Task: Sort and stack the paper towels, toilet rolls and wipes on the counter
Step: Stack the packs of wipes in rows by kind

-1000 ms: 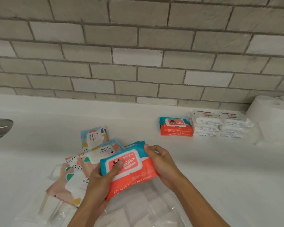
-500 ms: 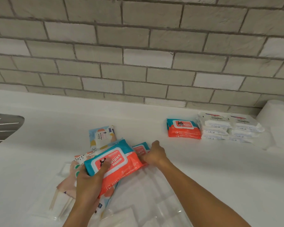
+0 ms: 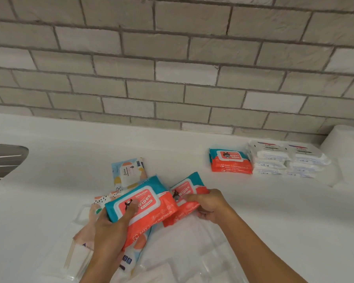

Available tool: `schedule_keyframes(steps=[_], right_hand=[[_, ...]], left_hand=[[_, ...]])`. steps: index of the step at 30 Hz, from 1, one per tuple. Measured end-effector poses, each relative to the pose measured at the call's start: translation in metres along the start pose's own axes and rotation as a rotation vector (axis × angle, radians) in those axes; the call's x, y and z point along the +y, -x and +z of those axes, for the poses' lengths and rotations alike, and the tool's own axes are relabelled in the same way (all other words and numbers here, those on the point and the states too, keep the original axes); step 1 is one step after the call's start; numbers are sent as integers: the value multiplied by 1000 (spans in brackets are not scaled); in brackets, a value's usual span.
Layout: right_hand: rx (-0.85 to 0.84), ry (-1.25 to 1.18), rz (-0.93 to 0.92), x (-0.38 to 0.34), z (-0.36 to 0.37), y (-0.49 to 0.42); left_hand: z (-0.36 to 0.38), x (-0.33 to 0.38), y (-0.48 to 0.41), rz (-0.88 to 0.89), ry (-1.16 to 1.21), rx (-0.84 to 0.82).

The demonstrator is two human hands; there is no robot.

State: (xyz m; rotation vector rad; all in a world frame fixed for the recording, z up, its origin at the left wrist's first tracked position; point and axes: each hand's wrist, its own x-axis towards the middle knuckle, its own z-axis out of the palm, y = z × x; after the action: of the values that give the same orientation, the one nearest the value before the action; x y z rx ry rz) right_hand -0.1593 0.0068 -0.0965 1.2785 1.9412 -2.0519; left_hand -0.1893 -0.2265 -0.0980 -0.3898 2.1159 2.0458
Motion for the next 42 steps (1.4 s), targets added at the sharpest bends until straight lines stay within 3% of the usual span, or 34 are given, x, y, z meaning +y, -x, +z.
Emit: schedule_keyframes(steps=[6,12,20,28,36,42], right_hand=[[-11,-314,-37,17,-26,11],[65,-394,-144,16,-62,13],[55,-601,-133,-14,-109,-2],[-25,-735,-121,-43,-130,-40],[58,-782,-70,-60,-138,-80],[114,-813,-75,-55,-143,-101]], left_hand=[[3,10,-6,-50,62,-94],[29,29,-5,-79,190,-240],[97,70,6,-65,227,-399],[157,87,-5,-84,182,-420],[200,91,-26,-163,148,-563],[228,104,-47,-214,87,-571]])
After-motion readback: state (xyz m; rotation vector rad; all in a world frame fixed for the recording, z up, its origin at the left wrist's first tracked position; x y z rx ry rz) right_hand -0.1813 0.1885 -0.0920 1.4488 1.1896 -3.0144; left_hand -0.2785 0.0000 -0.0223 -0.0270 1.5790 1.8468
